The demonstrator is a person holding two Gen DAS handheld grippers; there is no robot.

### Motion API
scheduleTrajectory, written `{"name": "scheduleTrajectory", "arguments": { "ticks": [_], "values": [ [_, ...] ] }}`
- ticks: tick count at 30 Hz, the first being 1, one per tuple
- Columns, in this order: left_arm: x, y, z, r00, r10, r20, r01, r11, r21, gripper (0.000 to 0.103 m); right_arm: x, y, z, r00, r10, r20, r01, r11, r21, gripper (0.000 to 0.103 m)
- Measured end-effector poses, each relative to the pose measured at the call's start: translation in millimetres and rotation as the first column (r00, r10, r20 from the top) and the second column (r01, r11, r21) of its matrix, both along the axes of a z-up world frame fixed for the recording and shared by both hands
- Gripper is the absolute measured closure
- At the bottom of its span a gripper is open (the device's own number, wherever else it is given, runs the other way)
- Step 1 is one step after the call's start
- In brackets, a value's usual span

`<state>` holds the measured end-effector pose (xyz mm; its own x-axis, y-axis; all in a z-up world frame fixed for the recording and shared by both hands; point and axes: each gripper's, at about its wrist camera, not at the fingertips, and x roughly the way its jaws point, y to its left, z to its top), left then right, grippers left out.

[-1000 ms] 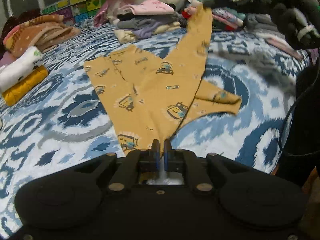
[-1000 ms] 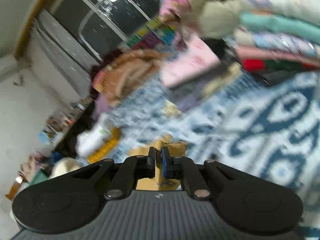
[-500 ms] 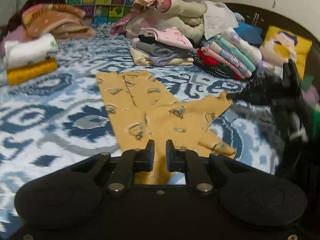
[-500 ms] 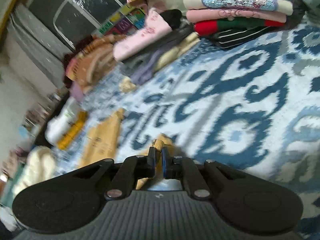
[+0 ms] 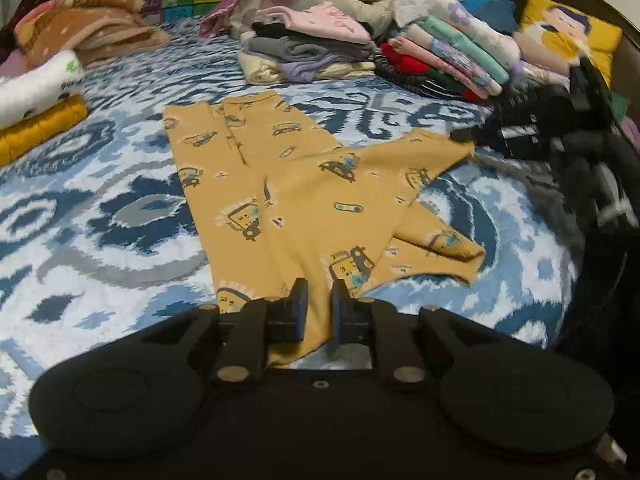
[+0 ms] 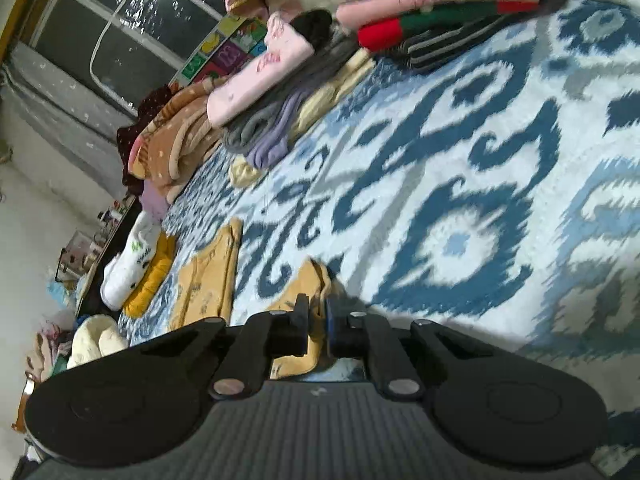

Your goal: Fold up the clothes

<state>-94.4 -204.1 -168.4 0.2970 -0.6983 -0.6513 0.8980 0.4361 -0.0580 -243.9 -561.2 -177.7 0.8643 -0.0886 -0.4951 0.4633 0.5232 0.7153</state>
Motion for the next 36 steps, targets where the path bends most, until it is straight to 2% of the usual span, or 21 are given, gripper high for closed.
{"name": "scheduleTrajectory", "arguments": {
  "ticks": [1,3,5,8,13,14,17,23,26,29,30,33,36],
  "values": [
    [-2,2,2,1.000,-0.007,0.012,0.007,1.000,-0.001,0.089,0,-1,5,1.000,-0.006,0.002,0.006,1.000,-0.003,0.093],
    [-8,4,6,0.998,-0.025,0.056,0.026,1.000,-0.007,0.072,6,-2,19,1.000,-0.004,0.002,0.004,1.000,-0.014,0.093],
    [-21,4,12,0.985,-0.056,0.164,0.056,0.998,0.006,0.057,16,0,35,1.000,0.009,0.001,-0.009,0.999,-0.039,0.094],
    [-39,2,12,0.950,-0.129,0.286,0.112,0.991,0.074,0.057,31,3,59,1.000,0.029,-0.003,-0.029,0.997,-0.076,0.094],
    [-53,-4,1,0.881,-0.178,0.439,0.098,0.975,0.200,0.060,54,7,86,0.999,0.035,-0.028,-0.038,0.993,-0.109,0.094],
    [-55,-5,-2,0.869,-0.193,0.455,0.102,0.971,0.216,0.069,57,7,89,0.999,0.035,-0.025,-0.038,0.994,-0.106,0.094],
    [-59,-9,-11,0.838,-0.237,0.492,0.119,0.958,0.260,0.072,65,9,100,0.999,0.029,-0.014,-0.030,0.994,-0.102,0.094],
    [-61,-18,-22,0.825,-0.287,0.487,0.139,0.938,0.317,0.083,84,10,119,1.000,0.013,-0.007,-0.013,0.996,-0.093,0.094],
    [-53,-15,-19,0.855,-0.262,0.448,0.142,0.948,0.285,0.084,99,13,127,1.000,0.021,-0.013,-0.023,0.995,-0.100,0.094],
    [-36,-8,-9,0.924,-0.196,0.329,0.139,0.972,0.189,0.084,120,17,136,0.999,0.045,-0.025,-0.047,0.992,-0.120,0.094],
    [-30,-5,-6,0.939,-0.179,0.293,0.136,0.977,0.162,0.084,129,19,139,0.998,0.053,-0.029,-0.056,0.990,-0.129,0.094],
    [-20,1,-3,0.968,-0.136,0.212,0.113,0.987,0.116,0.084,157,25,146,0.996,0.078,-0.049,-0.085,0.984,-0.158,0.094],
    [-11,7,-2,0.983,-0.108,0.146,0.097,0.992,0.078,0.084,192,33,149,0.991,0.111,-0.077,-0.123,0.975,-0.182,0.094]
  ]
}}
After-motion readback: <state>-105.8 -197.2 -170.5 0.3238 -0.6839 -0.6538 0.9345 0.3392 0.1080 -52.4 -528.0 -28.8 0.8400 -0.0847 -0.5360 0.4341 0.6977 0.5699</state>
